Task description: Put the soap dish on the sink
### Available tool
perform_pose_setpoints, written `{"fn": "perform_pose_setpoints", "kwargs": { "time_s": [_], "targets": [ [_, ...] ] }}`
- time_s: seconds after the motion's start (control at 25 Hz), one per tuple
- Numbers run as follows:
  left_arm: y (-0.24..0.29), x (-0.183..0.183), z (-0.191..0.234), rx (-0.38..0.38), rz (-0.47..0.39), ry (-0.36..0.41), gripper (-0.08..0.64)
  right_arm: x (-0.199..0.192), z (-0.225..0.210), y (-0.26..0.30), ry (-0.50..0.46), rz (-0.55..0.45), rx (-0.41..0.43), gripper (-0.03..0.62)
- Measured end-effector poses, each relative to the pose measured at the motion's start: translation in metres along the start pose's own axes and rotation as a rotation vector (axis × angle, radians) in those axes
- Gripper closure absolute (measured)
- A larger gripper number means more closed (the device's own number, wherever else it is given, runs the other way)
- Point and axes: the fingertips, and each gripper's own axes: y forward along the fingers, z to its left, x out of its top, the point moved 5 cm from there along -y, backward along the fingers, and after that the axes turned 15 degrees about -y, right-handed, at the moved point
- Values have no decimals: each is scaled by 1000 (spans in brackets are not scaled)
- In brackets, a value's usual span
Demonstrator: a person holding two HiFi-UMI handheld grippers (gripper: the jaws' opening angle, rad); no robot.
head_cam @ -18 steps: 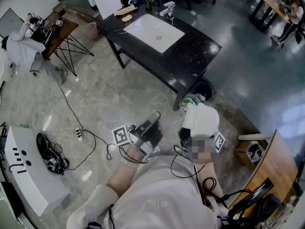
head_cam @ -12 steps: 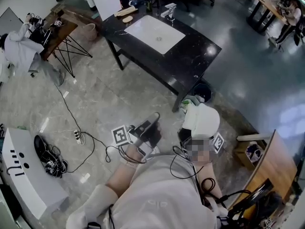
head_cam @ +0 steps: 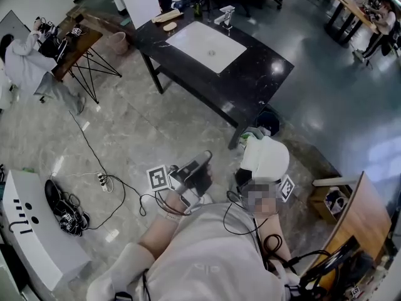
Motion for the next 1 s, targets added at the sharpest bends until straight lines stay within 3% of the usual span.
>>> {"fn": "perform_pose_setpoints", "kwargs": {
  "time_s": [0.2,0.36,0.64,0.88,1.0],
  "targets": [
    [7,7,3,69,-16,49,554,5,-11,10,14,1,1,318],
    [15,15,3,17,-6,1,554,12,-24,21,27,3,-4,318],
    [45,40,14,34,-14,-9,554,37,-52,36,49,-1,-20,318],
    [85,68,30,49,-39,-28,554,79,-78,53,65,-11,-39,318],
    [110,82,34,14,-55,-48,554,106,-91,65,69,-11,-40,318]
  ]
}}
